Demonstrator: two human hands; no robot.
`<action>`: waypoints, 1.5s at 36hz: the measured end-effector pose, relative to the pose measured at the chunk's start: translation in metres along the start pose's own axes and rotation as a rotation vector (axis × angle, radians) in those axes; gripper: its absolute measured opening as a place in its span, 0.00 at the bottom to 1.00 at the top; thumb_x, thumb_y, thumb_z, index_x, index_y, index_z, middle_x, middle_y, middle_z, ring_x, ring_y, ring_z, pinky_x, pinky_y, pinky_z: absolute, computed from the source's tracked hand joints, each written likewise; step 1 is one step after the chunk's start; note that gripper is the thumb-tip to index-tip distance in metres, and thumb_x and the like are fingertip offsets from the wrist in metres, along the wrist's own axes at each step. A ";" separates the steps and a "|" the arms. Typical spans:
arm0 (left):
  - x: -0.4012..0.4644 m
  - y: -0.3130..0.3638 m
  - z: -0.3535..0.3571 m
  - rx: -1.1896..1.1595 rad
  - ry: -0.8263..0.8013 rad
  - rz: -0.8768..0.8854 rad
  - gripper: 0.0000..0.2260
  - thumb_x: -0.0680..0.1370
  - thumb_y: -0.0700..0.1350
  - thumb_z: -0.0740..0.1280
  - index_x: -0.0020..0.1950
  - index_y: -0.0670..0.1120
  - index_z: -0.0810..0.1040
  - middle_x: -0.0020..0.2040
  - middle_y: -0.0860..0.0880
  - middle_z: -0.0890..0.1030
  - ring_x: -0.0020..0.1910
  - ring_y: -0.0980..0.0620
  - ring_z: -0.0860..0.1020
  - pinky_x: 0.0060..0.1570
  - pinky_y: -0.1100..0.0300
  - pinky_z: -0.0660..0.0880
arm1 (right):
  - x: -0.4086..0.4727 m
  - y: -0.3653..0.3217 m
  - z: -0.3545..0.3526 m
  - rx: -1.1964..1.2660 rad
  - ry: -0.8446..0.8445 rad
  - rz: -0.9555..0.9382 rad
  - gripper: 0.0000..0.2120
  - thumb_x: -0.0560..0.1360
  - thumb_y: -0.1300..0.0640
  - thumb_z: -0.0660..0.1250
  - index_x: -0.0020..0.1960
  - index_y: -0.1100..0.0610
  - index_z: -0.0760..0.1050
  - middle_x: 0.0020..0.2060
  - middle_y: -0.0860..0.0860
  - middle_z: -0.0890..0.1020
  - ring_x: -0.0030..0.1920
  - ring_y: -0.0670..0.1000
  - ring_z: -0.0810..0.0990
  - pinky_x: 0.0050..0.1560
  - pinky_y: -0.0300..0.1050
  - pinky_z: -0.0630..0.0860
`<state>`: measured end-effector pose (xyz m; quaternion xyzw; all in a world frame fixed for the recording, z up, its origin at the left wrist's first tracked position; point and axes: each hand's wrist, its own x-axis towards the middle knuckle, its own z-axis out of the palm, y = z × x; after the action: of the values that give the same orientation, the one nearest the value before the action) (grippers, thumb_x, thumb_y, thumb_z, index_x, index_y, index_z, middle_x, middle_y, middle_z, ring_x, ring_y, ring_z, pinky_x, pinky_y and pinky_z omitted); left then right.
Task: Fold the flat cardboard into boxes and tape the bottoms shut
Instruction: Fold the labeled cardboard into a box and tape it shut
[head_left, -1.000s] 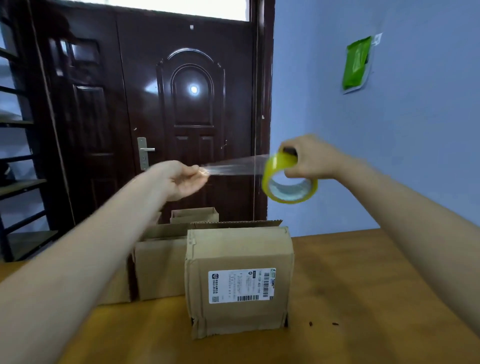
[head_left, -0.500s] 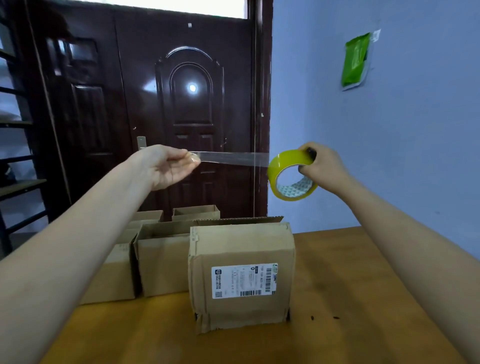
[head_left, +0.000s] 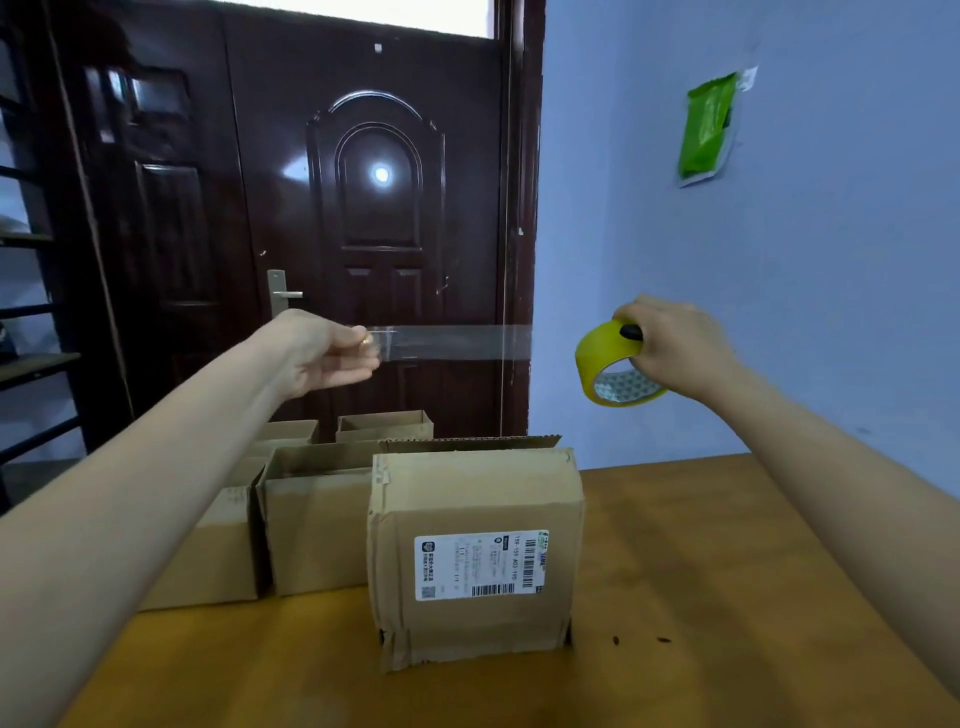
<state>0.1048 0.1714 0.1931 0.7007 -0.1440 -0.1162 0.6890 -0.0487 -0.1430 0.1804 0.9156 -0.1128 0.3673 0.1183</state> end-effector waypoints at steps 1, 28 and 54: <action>0.000 -0.002 -0.001 0.007 0.011 -0.012 0.06 0.80 0.36 0.62 0.44 0.38 0.75 0.38 0.43 0.80 0.37 0.49 0.81 0.40 0.56 0.81 | 0.000 0.001 -0.001 0.018 0.006 0.003 0.17 0.71 0.65 0.65 0.60 0.58 0.76 0.54 0.54 0.79 0.53 0.60 0.77 0.45 0.46 0.69; -0.026 -0.036 0.022 -0.024 -0.095 0.007 0.27 0.77 0.31 0.65 0.74 0.38 0.60 0.38 0.40 0.82 0.32 0.47 0.84 0.31 0.55 0.81 | -0.015 0.019 -0.023 0.224 0.016 0.208 0.12 0.70 0.63 0.66 0.52 0.55 0.80 0.47 0.53 0.83 0.48 0.57 0.78 0.43 0.47 0.74; -0.015 -0.103 0.031 -0.105 -0.209 0.223 0.28 0.77 0.34 0.65 0.73 0.53 0.63 0.37 0.47 0.76 0.48 0.51 0.79 0.45 0.40 0.79 | -0.016 0.020 0.007 0.258 -0.027 0.267 0.07 0.70 0.61 0.67 0.46 0.55 0.80 0.38 0.52 0.81 0.42 0.57 0.78 0.40 0.48 0.75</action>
<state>0.0839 0.1484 0.0887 0.6275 -0.2853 -0.1185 0.7147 -0.0609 -0.1622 0.1671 0.9049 -0.1867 0.3790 -0.0516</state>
